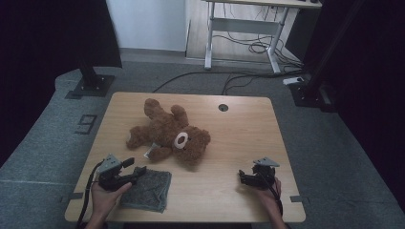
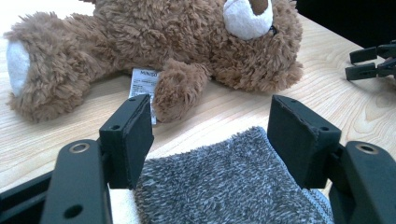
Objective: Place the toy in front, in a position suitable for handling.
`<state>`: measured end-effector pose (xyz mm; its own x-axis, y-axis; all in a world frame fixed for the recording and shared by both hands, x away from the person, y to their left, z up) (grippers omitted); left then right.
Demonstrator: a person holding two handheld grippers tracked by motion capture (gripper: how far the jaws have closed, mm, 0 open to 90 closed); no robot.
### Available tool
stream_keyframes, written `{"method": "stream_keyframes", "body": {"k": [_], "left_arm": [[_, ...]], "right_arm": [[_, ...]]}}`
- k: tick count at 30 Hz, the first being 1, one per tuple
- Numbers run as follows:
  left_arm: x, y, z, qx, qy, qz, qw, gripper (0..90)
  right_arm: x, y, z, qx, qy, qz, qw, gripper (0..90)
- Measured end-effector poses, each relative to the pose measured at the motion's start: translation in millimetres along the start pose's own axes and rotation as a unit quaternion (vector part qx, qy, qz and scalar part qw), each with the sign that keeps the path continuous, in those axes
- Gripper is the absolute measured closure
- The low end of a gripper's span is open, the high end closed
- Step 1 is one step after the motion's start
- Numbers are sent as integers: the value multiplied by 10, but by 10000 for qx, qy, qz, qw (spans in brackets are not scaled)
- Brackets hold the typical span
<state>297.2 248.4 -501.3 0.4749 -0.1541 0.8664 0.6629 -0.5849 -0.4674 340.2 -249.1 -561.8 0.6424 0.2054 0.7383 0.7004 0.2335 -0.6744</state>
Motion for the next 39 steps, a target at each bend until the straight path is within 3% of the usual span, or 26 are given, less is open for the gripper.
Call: {"method": "stream_keyframes", "body": {"k": [10,15,16,17,18,19,20,22,23,24,25,28,29,30,32,34,36,39], "left_arm": [[-2,55,-11,-11,15,93,10000,306],[70,90,-28,1,41,55,10000,304],[105,145,-28,47,46,82,9999,304],[105,145,-28,47,46,82,9999,303],[152,217,-36,62,66,131,9999,303],[152,217,-36,62,66,131,9999,303],[205,299,-46,78,117,175,9997,303],[258,399,-49,80,130,266,9995,303],[258,399,-49,80,130,266,9995,303],[312,505,-47,53,146,373,9992,302],[312,505,-47,53,146,373,9992,302],[393,698,-2,91,141,564,9983,303],[393,698,-2,91,141,564,9983,303],[409,758,27,124,149,643,9977,303],[409,792,43,153,125,671,9976,308],[390,842,68,151,93,767,9969,308],[346,918,104,257,143,967,9949,316],[328,979,149,285,102,1068,9938,325]], "right_arm": [[19,-32,44,117,-106,-261,9995,136],[166,-66,198,454,-337,-515,9971,146],[257,-65,263,663,-406,-635,9949,155],[257,-65,263,663,-406,-635,9949,155],[375,-53,338,942,-431,-760,9917,162],[375,-53,338,942,-431,-760,9917,162],[516,-35,420,1165,-465,-903,9880,169],[668,-4,505,1327,-558,-999,9845,171],[668,-4,505,1327,-558,-999,9845,171],[827,42,592,1445,-647,-1061,9817,174],[827,42,592,1445,-647,-1061,9817,174],[1116,167,781,1774,-718,-1125,9750,175],[1116,167,781,1774,-718,-1125,9750,175],[1221,230,861,1872,-748,-1140,9728,179],[1275,272,898,1898,-777,-1100,9725,181],[1404,434,967,1956,-737,-1011,9727,202],[1444,537,970,2022,-639,-907,9730,221],[1451,632,959,2134,-580,-795,9720,235]]}}
Point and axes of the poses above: each handheld gripper's, and its own axes: y roughly forward along the jaws, x roughly out of its top, z roughly to its left, the point moved 1 cm from there along y, roughly forward along the jaws
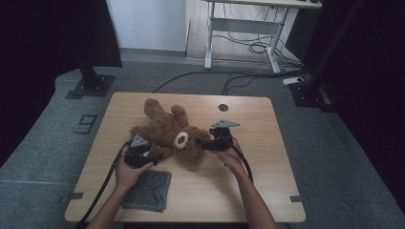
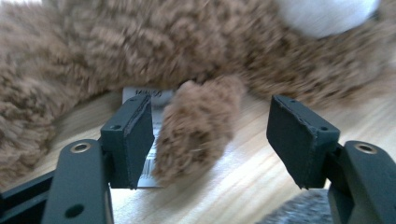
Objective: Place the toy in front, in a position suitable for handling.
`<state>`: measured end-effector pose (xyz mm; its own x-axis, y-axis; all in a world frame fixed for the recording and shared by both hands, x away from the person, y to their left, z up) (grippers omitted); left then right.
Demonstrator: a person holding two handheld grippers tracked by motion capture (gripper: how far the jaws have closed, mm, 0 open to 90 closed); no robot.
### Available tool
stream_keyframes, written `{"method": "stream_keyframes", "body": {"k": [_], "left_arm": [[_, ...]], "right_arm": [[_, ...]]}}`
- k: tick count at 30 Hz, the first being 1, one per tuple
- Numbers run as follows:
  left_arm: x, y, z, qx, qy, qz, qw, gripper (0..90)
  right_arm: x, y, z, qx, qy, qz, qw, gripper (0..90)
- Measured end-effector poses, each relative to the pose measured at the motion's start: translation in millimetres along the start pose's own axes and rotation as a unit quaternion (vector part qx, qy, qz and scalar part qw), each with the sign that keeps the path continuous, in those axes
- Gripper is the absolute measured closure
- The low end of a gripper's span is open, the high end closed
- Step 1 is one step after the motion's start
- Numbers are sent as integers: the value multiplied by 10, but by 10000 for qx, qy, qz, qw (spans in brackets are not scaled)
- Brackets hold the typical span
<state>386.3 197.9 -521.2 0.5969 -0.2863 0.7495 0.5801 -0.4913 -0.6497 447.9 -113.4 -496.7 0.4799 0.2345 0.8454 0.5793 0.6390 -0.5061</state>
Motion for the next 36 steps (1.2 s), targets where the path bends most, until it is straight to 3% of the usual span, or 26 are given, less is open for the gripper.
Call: {"method": "stream_keyframes", "body": {"k": [2,3,4,7,10,12,17,24,26,28,29,31,34,36], "left_arm": [[6,53,28,-4,-22,102,9999,345],[11,100,49,21,-29,187,9998,364],[11,100,49,21,-29,187,9998,379],[30,180,100,11,-85,313,9995,414],[57,220,104,36,-68,390,9992,489],[77,240,101,77,-44,477,9988,535],[135,262,100,149,53,563,9983,631],[232,320,93,46,47,484,9988,642],[298,344,26,-29,82,375,9993,624],[318,349,-4,-40,102,349,9993,606],[349,345,-57,-99,110,255,9996,589],[359,329,-71,-137,69,194,9997,551],[376,258,-75,-134,62,199,9997,484],[391,180,-82,-116,80,124,9998,418]], "right_arm": [[-18,25,-51,216,193,-33,9996,319],[-49,23,-92,447,338,-108,9984,445],[-49,23,-92,447,338,-108,9984,445],[-103,-24,-56,438,105,-100,9989,601],[-109,-67,-18,219,-113,-61,9997,762],[-117,-88,-1,157,-230,-63,9996,805],[-174,-169,77,53,-503,-128,9986,835],[-378,-440,224,267,-511,-153,9982,840],[-522,-567,367,402,-578,-189,9973,842],[-553,-598,413,480,-575,-190,9970,842],[-591,-637,508,627,-606,-174,9960,842],[-609,-654,590,703,-697,-146,9950,839],[-611,-659,616,726,-754,-159,9944,823],[-589,-694,552,827,-672,-267,9939,700]]}}
Point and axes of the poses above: each handheld gripper's, and its own axes: y roughly forward along the jaws, x roughly out of its top, z roughly to its left, the point moved 1 cm from there along y, roughly forward along the jaws
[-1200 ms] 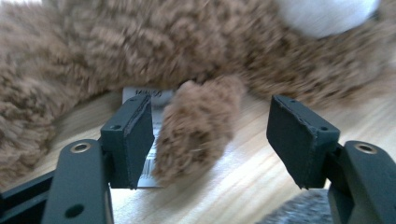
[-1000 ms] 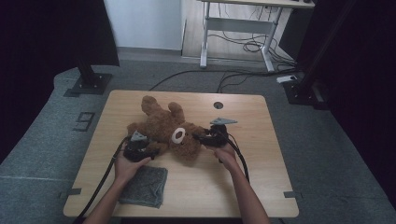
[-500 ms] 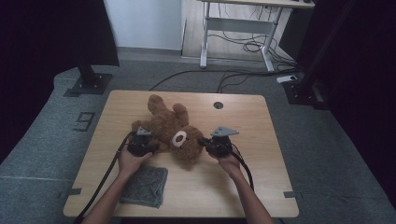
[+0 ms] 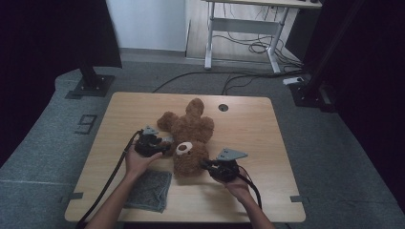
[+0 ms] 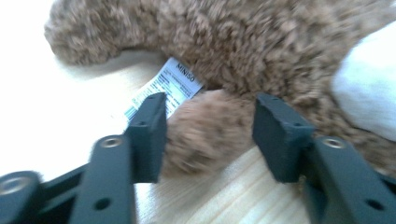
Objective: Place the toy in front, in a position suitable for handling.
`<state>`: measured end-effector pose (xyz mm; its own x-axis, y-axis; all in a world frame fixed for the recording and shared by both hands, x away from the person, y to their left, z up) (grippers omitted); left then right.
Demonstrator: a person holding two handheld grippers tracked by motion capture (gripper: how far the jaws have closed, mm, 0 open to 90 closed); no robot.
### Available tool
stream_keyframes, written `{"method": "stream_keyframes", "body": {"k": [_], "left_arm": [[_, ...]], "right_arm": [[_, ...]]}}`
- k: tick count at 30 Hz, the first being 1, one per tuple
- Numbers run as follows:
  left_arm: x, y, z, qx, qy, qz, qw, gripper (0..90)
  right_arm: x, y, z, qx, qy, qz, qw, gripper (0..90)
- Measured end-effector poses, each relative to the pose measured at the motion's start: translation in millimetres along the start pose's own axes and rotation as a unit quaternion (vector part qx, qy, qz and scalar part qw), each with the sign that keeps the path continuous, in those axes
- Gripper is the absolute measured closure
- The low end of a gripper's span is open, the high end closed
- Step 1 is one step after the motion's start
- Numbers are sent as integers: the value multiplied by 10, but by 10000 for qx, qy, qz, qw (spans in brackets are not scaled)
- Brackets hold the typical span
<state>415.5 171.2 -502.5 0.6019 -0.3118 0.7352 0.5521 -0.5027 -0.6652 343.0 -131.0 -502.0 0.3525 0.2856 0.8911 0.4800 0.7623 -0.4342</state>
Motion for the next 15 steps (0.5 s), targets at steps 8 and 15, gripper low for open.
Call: {"method": "stream_keyframes", "body": {"k": [8,15], "left_arm": [[31,-335,-229,-328,146,-437,9984,347],[-26,-254,-553,-887,142,-430,9950,263]], "right_arm": [[202,-173,-324,-700,108,-464,9964,466],[473,302,-952,-867,843,-204,9925,306]]}}
Point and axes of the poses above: each handheld gripper's, and its own axes: y roughly forward along the jaws, x roughly out of its top, z roughly to its left, the point moved 1 cm from there along y, roughly forward along the jaws
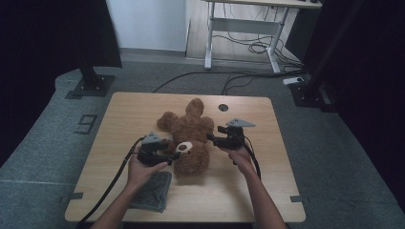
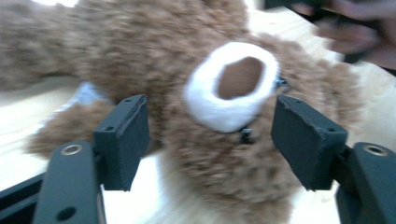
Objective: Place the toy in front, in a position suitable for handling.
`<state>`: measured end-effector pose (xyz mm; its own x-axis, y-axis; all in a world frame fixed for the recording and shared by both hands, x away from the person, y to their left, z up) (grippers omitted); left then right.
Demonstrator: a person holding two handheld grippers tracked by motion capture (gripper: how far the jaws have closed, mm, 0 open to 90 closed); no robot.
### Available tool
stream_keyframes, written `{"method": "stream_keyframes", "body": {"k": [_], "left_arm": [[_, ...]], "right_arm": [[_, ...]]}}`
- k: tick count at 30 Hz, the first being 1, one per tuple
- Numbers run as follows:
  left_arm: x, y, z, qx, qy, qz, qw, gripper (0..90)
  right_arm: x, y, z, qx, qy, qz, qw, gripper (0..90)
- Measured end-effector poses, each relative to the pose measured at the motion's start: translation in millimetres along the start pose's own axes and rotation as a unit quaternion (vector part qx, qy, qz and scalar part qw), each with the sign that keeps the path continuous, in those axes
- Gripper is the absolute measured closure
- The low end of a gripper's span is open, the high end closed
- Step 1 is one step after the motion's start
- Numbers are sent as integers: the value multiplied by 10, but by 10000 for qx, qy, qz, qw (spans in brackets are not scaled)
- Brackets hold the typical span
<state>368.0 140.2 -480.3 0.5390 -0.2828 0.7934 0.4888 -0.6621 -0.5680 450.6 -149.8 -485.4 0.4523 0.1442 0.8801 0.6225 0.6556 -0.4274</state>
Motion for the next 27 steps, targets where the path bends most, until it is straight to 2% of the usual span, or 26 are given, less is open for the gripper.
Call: {"method": "stream_keyframes", "body": {"k": [1,2,3,4,6,8,10,14,19,22,23,24,27], "left_arm": [[0,0,0,0,0,0,10000,249],[-14,64,-69,-68,54,82,9999,234],[-14,64,-69,-68,54,82,9999,233],[-25,91,-96,-101,49,110,9999,232],[-44,148,-129,-179,43,176,9997,226],[-58,213,-157,-86,128,283,9995,225],[-52,266,-169,-26,151,312,9994,222],[-47,311,-149,58,124,409,9991,237],[-19,308,-109,122,129,449,9988,259],[0,263,-74,266,196,441,9985,306],[0,263,-74,266,196,441,9985,318],[16,231,-45,379,244,433,9980,332],[40,190,17,504,240,430,9975,373]], "right_arm": [[0,0,0,0,0,0,10000,306],[75,127,-41,48,81,76,9999,284],[75,127,-41,48,81,76,9999,284],[137,231,-60,101,134,153,9997,274],[163,278,-59,113,143,225,9996,278],[183,358,-52,25,59,339,9994,372],[157,408,-35,-57,-69,403,9991,545],[111,343,-23,-142,-192,399,9989,625],[30,226,-50,-99,-194,424,9989,646],[-74,85,-28,-172,-259,358,9989,649],[-74,85,-28,-172,-259,358,9989,649],[-124,8,-17,-177,-293,316,9989,654],[-191,-94,0,-132,-291,313,9990,661]]}}
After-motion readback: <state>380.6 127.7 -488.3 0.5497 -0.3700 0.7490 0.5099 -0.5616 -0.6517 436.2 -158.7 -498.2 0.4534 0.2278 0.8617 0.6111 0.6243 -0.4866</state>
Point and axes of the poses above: each handheld gripper's, and its own axes: y roughly forward along the jaws, x roughly out of its top, z roughly to its left, the point moved 1 cm from there along y, roughly forward along the jaws
